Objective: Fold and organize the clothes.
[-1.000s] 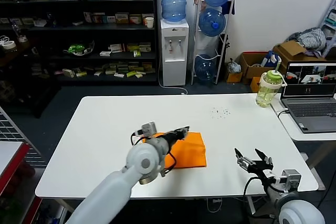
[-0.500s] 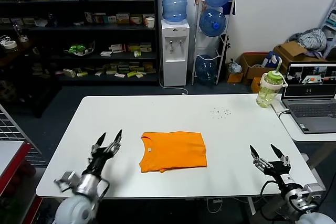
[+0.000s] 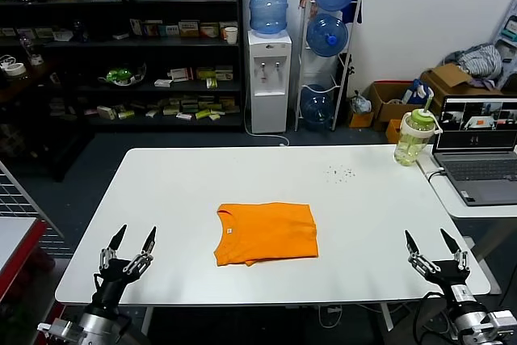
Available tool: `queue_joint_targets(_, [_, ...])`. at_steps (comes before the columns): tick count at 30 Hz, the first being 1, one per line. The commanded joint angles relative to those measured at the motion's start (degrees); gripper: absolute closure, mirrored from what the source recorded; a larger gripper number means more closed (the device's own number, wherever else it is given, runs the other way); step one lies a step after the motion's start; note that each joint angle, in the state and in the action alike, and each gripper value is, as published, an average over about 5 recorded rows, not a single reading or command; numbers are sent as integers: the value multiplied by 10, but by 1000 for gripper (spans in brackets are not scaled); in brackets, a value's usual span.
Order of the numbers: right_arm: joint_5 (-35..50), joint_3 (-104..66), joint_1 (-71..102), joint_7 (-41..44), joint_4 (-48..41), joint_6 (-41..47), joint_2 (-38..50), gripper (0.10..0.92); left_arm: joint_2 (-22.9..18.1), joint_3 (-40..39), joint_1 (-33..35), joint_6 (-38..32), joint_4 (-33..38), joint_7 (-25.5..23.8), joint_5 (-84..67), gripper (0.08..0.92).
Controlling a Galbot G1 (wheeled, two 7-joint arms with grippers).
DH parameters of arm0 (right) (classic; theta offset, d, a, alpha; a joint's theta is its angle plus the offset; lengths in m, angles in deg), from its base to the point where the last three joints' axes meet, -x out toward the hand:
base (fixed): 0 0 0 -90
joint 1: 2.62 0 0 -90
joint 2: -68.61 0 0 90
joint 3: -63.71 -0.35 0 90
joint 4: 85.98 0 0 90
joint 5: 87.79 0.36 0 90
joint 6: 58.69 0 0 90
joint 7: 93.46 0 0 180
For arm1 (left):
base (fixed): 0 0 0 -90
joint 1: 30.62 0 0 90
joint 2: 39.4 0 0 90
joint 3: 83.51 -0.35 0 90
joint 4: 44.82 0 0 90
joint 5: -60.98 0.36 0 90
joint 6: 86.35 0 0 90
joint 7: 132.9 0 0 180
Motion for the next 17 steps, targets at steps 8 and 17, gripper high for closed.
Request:
queue_joint_targets(8, [-85,-6,-4,29,-2,-58,-66,203,-46,43,45,-49,8,-35,46,177])
queue_joint_targets(17, [-130,-1,-12,33,-8,-82,-105,203,-81,49,35,-51,6,-38,73,177])
